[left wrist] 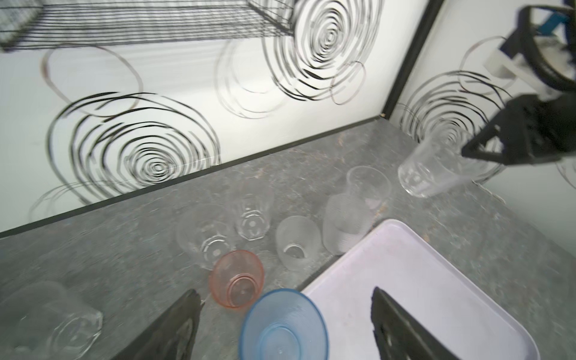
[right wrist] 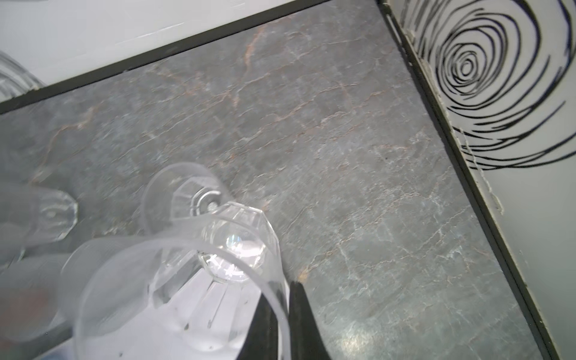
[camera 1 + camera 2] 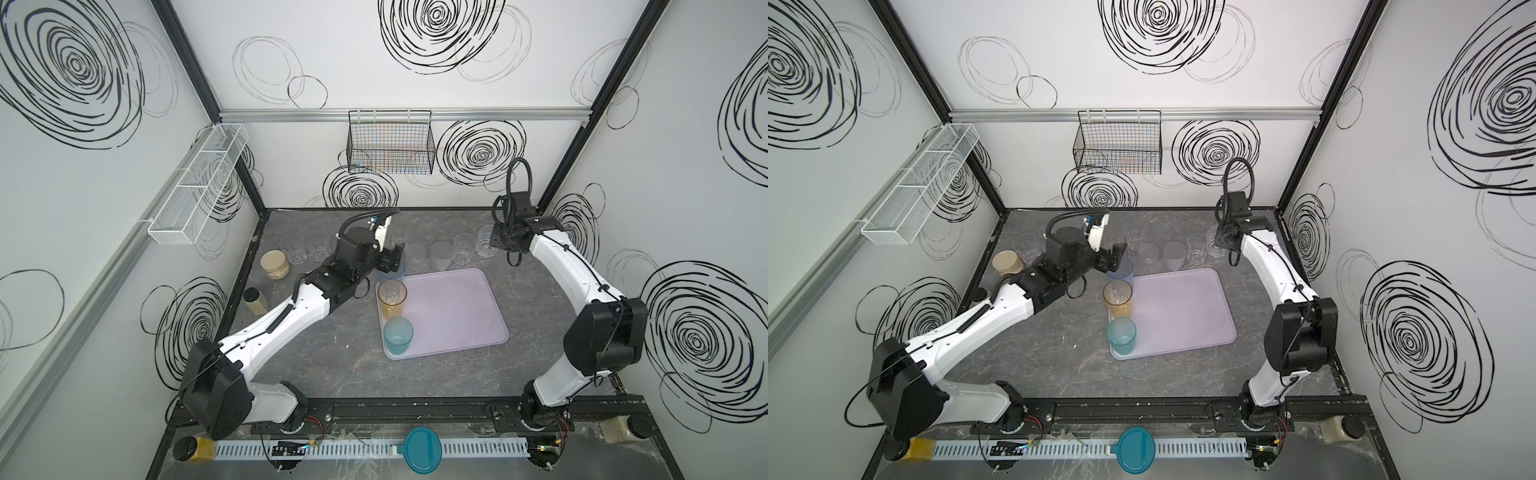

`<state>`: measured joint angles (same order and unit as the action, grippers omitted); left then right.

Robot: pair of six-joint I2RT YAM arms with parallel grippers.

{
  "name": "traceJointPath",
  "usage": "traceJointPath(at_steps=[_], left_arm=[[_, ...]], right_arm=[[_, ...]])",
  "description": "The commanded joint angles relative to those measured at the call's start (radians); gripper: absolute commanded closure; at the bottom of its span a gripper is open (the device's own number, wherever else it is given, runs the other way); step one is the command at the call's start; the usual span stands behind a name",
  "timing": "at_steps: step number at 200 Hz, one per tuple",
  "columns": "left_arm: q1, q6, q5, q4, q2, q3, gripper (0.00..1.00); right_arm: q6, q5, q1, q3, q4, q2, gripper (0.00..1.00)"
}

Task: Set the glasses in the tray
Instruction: 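Carry the clear glass with the right gripper toward the tray's far corner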

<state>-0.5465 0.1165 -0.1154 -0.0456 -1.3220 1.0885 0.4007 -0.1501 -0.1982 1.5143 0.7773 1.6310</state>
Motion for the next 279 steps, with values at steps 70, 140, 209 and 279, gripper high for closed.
traceJointPath(at_steps=[70,140,209,279], left_arm=[[0.087,0.089,0.031,-0.02,0.136,-0.199,0.12],[0.026,0.107,-0.023,0.038,0.121,-0.25,0.12],[-0.016,0.105,-0.045,0.045,0.125,-0.276,0.12],[-0.023,0.101,-0.044,0.043,0.114,-0.262,0.12]], right_arm=[[-0.032,0.104,-0.299,0.071,0.123,0.111,0.98],[-0.037,0.144,-0.374,0.087,0.039,0.254,0.98],[-0.034,0.111,-0.403,0.098,-0.004,0.332,0.98],[-0.045,0.068,-0.394,0.116,-0.021,0.371,0.97]])
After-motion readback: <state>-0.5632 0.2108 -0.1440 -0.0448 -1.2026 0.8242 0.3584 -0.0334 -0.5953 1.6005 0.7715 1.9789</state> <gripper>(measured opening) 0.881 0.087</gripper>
